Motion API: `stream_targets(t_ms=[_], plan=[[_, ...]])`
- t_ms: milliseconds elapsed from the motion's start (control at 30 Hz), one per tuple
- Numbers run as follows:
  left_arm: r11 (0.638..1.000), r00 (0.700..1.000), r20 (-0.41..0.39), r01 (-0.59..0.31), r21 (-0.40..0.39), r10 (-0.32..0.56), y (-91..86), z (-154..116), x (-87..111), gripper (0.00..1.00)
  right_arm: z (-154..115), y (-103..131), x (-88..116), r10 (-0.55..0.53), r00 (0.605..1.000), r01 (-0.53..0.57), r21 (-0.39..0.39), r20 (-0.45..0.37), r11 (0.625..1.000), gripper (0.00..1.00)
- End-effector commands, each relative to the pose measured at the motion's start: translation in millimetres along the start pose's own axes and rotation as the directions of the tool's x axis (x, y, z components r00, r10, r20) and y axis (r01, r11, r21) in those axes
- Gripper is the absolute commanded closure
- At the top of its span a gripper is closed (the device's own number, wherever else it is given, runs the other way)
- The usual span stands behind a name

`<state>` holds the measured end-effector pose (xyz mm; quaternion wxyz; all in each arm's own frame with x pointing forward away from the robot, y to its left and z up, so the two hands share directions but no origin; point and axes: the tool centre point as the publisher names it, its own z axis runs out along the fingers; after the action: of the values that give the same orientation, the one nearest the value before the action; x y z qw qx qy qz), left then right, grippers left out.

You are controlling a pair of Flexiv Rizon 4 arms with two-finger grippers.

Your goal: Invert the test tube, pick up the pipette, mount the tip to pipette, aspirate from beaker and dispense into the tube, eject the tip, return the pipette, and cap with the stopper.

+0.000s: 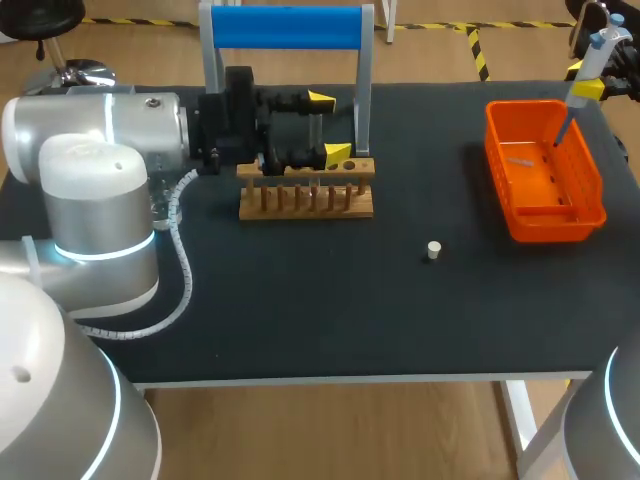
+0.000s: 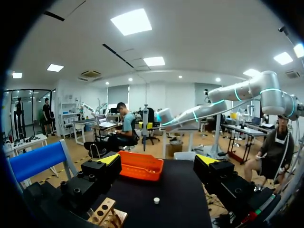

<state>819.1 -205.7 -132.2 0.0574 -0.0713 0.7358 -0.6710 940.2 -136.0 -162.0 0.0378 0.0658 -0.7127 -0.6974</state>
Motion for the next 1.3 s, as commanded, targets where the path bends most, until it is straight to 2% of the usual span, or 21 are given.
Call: stream_targets(t_ms=[33, 233, 433, 500, 533, 933, 1300], plan=[[1.000, 1.000, 0.000, -0.001, 0.003, 0.001, 0.5, -0.4, 0.3, 0.00, 0.0, 0.9, -0.5, 0.000, 1.000, 0.000, 0.003, -0.001, 1.000, 1.00], [1.000, 1.000, 0.000, -0.001, 0.003, 0.001, 0.5, -0.4, 0.3, 0.00, 23.2, 13.4, 19.6, 0.001, 1.000, -0.001, 0.019, 0.011, 1.000, 1.00], [1.000, 1.000, 0.000, -0.001, 0.003, 0.001, 0.5, -0.4, 0.3, 0.00, 55.5, 21.4, 32.6, -0.008, 0.999, 0.005, 0.095, 0.032, 0.995, 1.00], [1.000, 1.000, 0.000, -0.001, 0.003, 0.001, 0.5, -0.4, 0.3, 0.00, 67.2, 23.0, 36.6, -0.006, 1.000, 0.003, 0.093, 0.028, 0.996, 1.00], [1.000, 1.000, 0.000, -0.001, 0.003, 0.001, 0.5, -0.4, 0.3, 0.00, 77.1, 23.3, 39.2, -0.020, 0.999, 0.015, 0.124, 0.037, 0.992, 1.00], [1.000, 1.000, 0.000, -0.001, 0.003, 0.001, 0.5, -0.4, 0.3, 0.00, 170.4, 14.5, 53.6, 0.008, 0.999, -0.005, 0.086, -0.036, 0.996, 1.00], [1.000, 1.000, 0.000, -0.001, 0.003, 0.001, 0.5, -0.4, 0.3, 0.00, 220.5, 15.8, 59.4, 0.002, 0.996, 0.006, 0.091, -0.088, 0.996, 1.00]])
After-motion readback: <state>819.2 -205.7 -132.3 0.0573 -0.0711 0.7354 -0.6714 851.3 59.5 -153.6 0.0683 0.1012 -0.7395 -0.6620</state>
